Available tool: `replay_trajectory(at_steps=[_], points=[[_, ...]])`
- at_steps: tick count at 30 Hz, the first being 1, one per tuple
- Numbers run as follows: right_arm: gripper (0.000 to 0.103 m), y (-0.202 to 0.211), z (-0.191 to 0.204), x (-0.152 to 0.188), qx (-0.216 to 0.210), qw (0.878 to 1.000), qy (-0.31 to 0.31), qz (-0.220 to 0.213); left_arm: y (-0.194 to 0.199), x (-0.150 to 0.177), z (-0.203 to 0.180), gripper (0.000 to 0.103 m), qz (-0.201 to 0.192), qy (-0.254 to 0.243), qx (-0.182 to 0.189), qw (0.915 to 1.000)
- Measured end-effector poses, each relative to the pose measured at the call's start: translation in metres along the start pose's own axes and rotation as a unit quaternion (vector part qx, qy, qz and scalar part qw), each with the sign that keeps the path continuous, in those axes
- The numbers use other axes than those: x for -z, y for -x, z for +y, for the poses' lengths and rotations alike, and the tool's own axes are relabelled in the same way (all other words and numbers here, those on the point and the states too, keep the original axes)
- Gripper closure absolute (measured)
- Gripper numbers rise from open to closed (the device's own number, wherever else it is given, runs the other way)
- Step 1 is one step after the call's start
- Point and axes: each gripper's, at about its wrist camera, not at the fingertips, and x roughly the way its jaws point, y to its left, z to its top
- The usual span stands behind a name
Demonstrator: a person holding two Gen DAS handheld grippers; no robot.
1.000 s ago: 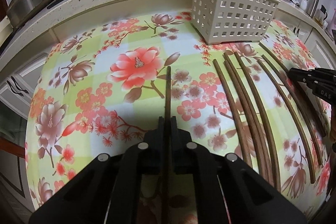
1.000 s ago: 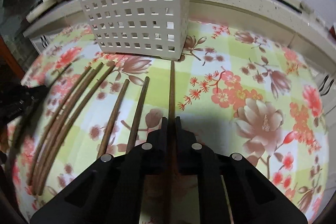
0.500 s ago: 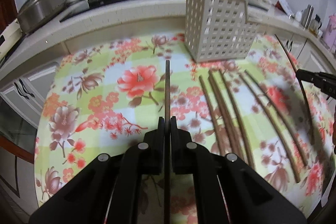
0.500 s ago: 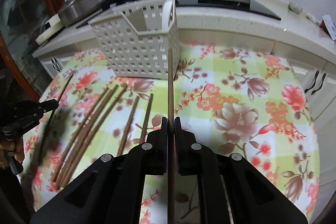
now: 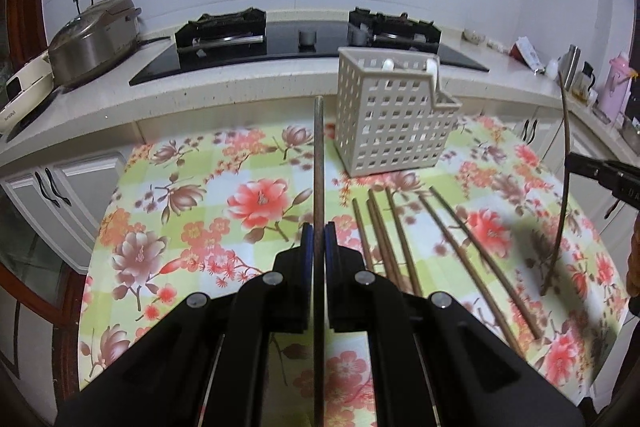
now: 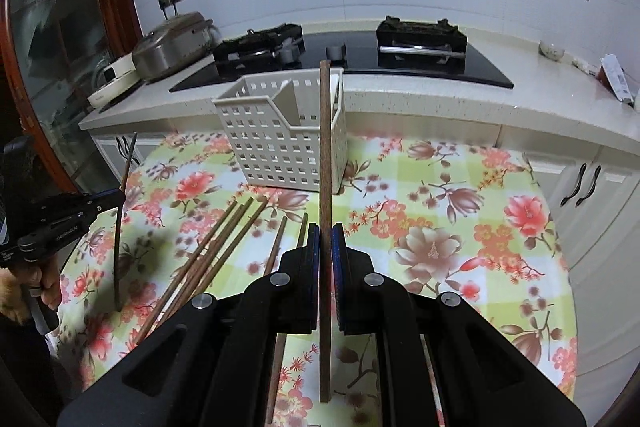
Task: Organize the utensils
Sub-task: 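Lift the chopsticks upright and carry them over the caddy with both tools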
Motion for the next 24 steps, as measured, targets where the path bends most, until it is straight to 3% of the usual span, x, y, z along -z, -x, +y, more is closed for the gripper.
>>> replay_trajectory(at_steps=[14,24], points=[[0.094,0.017,-0.001,-0.005,0.003,1.000,-0.004,-0.018,0.020,-0.014,-0.001,0.098,-0.029,0.016,0.026,0.9991],[0.094,0.014,-0.002,-0.034,-0.003,1.000,-0.007,-0.028,0.022,-0.058,-0.008,0.098,-0.056,0.013,0.044,0.9974]])
